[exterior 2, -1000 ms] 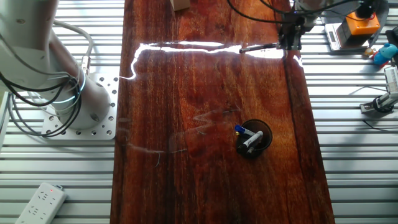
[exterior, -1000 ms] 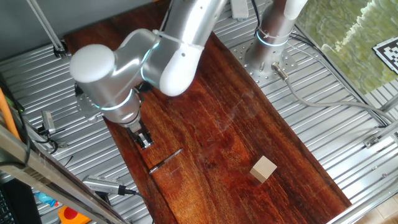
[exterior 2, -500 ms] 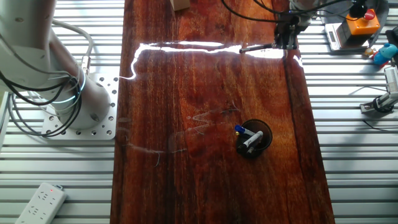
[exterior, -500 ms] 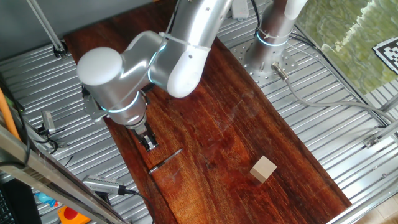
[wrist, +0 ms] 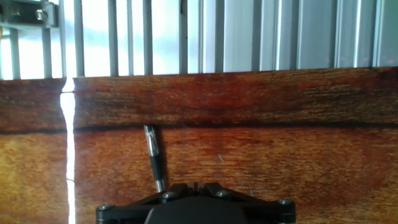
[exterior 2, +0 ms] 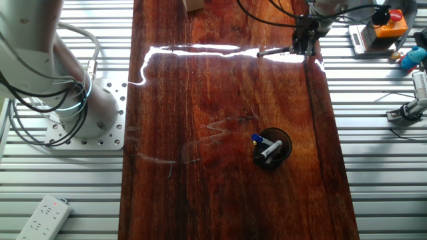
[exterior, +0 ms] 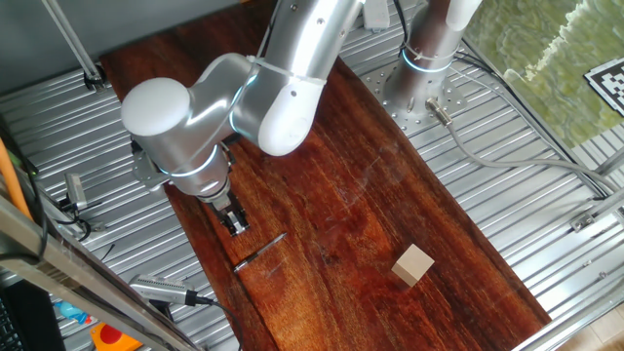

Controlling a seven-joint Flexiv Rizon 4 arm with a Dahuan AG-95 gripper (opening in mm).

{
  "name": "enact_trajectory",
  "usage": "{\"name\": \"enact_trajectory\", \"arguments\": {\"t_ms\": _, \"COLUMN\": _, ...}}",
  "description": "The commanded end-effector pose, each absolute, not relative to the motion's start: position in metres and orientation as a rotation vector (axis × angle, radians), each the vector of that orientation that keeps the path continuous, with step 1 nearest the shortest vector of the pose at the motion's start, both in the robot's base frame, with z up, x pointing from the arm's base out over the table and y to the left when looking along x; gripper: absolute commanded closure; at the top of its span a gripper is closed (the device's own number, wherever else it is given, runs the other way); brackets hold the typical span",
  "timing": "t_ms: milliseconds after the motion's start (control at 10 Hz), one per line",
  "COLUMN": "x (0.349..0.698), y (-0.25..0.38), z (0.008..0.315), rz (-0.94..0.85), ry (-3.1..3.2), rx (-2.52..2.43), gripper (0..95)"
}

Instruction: Put the pen into the pen holder

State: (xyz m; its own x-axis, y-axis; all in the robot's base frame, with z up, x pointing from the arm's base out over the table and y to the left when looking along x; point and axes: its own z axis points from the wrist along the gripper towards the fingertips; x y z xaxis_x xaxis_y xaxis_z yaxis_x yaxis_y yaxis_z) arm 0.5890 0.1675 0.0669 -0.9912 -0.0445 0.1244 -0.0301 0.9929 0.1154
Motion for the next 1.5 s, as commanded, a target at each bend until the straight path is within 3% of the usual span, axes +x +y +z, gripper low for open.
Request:
{"name": "enact_trajectory", "arguments": {"t_ms": 100, "x": 0.5897, "y": 0.1678, "z": 0.0659, "rz": -0.176, "ry": -3.010, "rx": 0.064, "gripper": 95.0}}
{"name": "enact_trajectory", "arguments": {"t_ms": 1500, "x": 0.5897, "y": 0.1679, "z": 0.0660, "rz": -0.166, "ry": -2.983, "rx": 0.029, "gripper": 95.0}}
